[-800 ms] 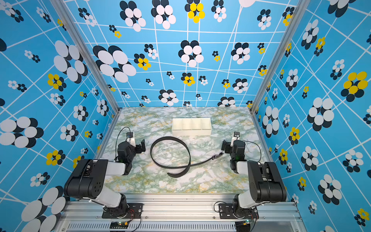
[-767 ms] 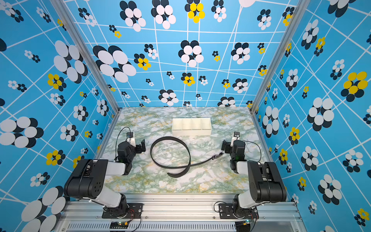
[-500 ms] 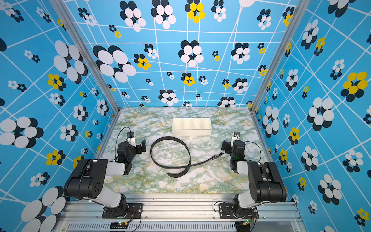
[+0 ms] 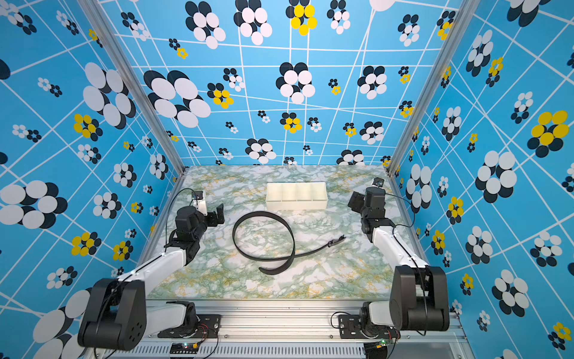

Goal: Place the belts into the storage roll
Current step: Roll the belt at the center of the board.

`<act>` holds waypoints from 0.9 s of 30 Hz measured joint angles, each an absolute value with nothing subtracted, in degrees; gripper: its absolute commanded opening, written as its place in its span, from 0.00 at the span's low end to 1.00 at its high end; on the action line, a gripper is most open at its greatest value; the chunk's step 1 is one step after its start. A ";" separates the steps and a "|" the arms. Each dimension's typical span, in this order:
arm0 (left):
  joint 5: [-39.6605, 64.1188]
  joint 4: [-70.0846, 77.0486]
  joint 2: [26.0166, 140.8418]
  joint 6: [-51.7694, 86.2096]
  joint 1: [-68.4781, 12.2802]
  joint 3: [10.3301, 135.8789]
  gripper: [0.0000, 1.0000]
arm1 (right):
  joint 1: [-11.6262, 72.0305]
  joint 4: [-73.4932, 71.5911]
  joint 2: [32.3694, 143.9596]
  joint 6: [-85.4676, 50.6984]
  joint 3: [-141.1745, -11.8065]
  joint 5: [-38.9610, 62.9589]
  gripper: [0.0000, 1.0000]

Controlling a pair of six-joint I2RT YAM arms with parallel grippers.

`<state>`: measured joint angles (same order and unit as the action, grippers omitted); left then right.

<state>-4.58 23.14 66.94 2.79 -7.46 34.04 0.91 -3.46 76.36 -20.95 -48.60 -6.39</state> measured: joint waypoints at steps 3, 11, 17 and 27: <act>-6.46 17.85 57.95 2.79 -16.16 35.77 0.98 | 7.20 2.74 73.63 -29.19 -48.01 -3.68 0.82; -7.90 0.80 49.17 3.88 -41.10 35.31 0.87 | 18.37 16.51 74.08 -44.29 -44.71 3.53 0.77; -9.23 -5.58 53.30 6.74 -56.14 35.33 0.87 | 19.40 21.93 71.57 -51.18 -42.44 8.58 0.78; -7.29 0.40 73.63 8.54 -58.43 35.31 0.83 | 19.49 23.79 65.84 -60.95 -32.99 11.07 0.78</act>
<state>-7.29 0.40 73.63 8.54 -58.43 35.31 19.49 23.79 65.84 -60.95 -32.99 11.07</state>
